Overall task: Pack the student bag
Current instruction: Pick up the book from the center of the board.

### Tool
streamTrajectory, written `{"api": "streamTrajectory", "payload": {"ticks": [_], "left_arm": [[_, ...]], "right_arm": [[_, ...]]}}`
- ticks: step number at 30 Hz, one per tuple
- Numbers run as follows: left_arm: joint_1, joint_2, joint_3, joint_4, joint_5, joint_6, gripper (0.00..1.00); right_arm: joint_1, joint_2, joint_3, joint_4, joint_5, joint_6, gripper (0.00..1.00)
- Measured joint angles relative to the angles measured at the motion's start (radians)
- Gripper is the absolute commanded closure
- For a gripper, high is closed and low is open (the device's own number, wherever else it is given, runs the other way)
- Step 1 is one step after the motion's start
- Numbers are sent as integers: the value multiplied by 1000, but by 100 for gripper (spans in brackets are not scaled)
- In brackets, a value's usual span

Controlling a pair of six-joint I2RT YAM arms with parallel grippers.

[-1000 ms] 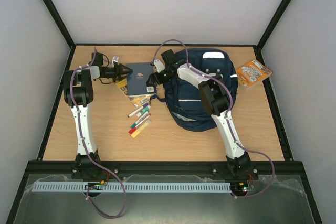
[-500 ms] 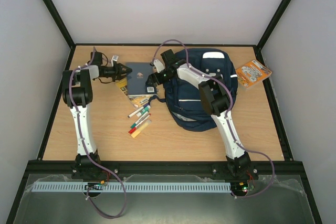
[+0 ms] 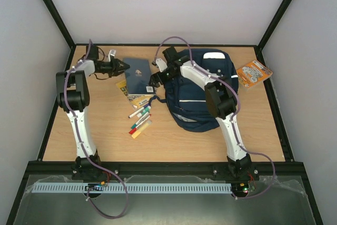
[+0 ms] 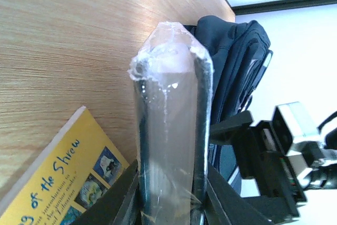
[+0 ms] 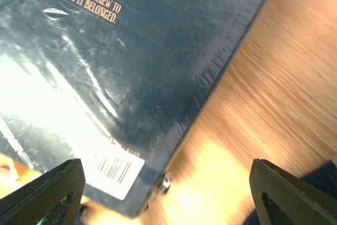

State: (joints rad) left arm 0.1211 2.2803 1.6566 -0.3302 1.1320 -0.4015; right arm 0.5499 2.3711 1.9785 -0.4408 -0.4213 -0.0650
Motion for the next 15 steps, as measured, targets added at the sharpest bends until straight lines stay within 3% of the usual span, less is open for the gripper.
{"api": "streamTrajectory", "payload": {"ticks": [15], "left_arm": [[2, -345, 62, -282, -66, 269, 98]], "right_arm": [[-102, -395, -87, -93, -59, -22, 9]]}}
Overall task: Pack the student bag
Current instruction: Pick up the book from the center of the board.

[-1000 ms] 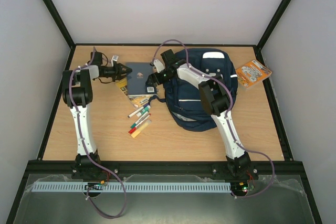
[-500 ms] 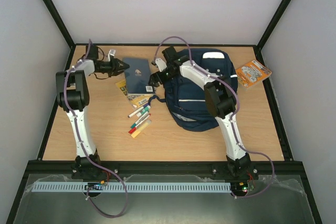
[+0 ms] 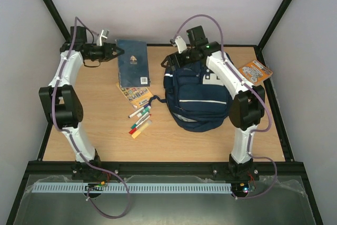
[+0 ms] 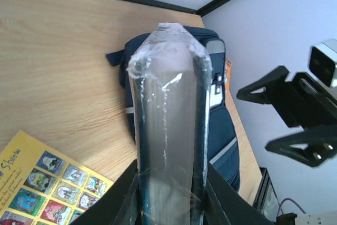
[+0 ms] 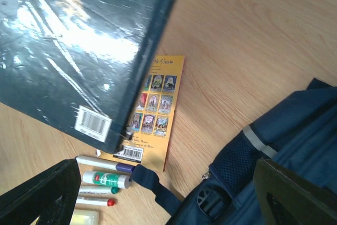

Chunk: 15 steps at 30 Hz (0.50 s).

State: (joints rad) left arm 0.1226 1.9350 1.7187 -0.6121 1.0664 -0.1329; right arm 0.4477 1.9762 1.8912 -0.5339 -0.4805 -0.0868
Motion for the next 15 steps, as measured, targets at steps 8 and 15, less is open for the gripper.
{"api": "streamTrajectory", "payload": {"ticks": [8, 15], "left_arm": [[-4, -137, 8, -22, 89, 53, 97], [-42, -182, 5, 3, 296, 47, 97]], "right_arm": [[-56, -25, 14, -25, -160, 84, 7], [-67, -34, -12, 25, -397, 161, 11]]}}
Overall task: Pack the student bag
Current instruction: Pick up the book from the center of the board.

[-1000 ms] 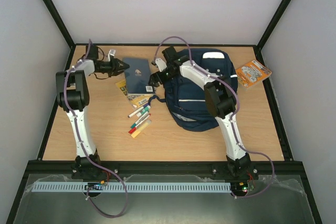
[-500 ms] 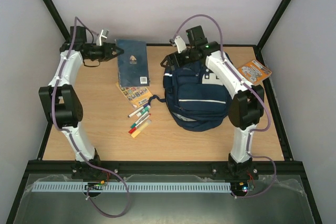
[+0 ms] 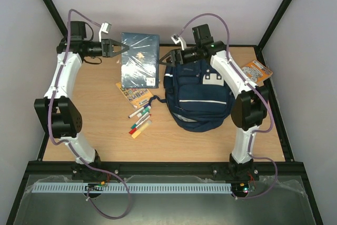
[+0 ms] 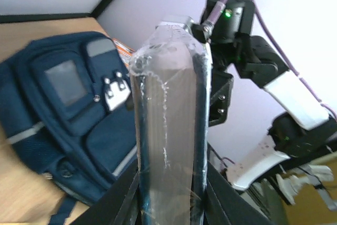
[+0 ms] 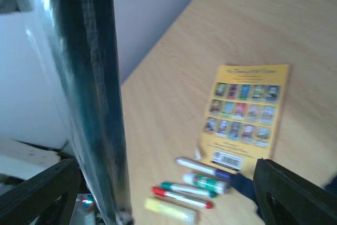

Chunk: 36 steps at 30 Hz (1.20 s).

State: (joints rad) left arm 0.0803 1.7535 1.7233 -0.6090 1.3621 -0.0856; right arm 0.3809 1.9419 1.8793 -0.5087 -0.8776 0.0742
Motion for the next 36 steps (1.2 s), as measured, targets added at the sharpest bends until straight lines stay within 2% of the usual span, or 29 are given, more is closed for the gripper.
{"api": "streamTrajectory", "payload": {"ticks": [6, 13, 18, 20, 23, 27, 31, 36], "left_arm": [[-41, 9, 0, -53, 76, 32, 97], [-44, 25, -10, -56, 93, 23, 98], [-44, 41, -27, -60, 97, 26, 97], [-45, 47, -35, -58, 102, 33, 88], [-45, 58, -53, -56, 127, 43, 61], [-47, 63, -86, -58, 130, 50, 40], [-53, 74, -111, -60, 122, 42, 29], [-60, 90, -121, -56, 93, 36, 26]], "right_arm": [[18, 3, -3, 60, -151, 74, 21], [53, 5, -10, 122, -213, 160, 47], [57, 5, -45, 151, -220, 194, 72], [57, 5, -62, 158, -232, 211, 82], [56, 2, -77, 171, -267, 220, 93], [56, -14, -113, 173, -253, 222, 98], [51, -35, -161, 171, -227, 222, 99], [23, -72, -207, 139, -188, 207, 99]]}}
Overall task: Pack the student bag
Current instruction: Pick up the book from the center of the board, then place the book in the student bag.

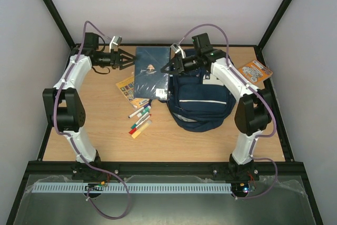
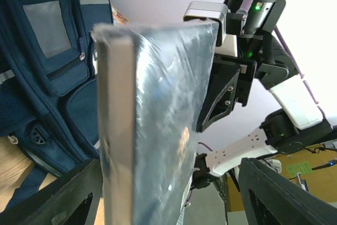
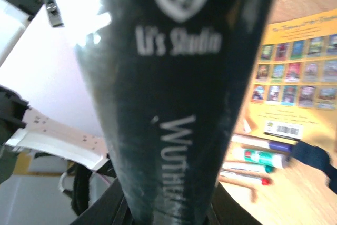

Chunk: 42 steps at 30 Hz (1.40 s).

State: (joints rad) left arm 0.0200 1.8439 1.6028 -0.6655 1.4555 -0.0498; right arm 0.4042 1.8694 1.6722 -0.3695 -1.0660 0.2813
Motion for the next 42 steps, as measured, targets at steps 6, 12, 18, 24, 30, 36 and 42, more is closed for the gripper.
{"api": "streamTrajectory", "payload": {"ticks": [6, 12, 18, 24, 30, 36, 42], "left_arm": [[4, 1, 0, -4, -62, 14, 26], [-1, 0, 0, -15, -147, 54, 27], [-40, -7, 0, -25, -236, 108, 33], [-130, -15, 2, -77, -266, 211, 34], [-269, -16, 2, -142, -359, 342, 33], [-372, -23, 0, -136, -452, 391, 34], [-438, -23, -21, -80, -536, 386, 35]], "right_arm": [[-60, -70, -10, -123, 157, -118, 99], [-144, -148, -46, -233, 256, -251, 99], [-198, -212, -59, -361, 332, -412, 99], [-207, -234, -22, -563, 386, -576, 99], [-346, -237, -2, -669, 402, -632, 99], [-497, -252, 3, -726, 420, -655, 99], [-659, -319, 3, -802, 445, -676, 99]]}}
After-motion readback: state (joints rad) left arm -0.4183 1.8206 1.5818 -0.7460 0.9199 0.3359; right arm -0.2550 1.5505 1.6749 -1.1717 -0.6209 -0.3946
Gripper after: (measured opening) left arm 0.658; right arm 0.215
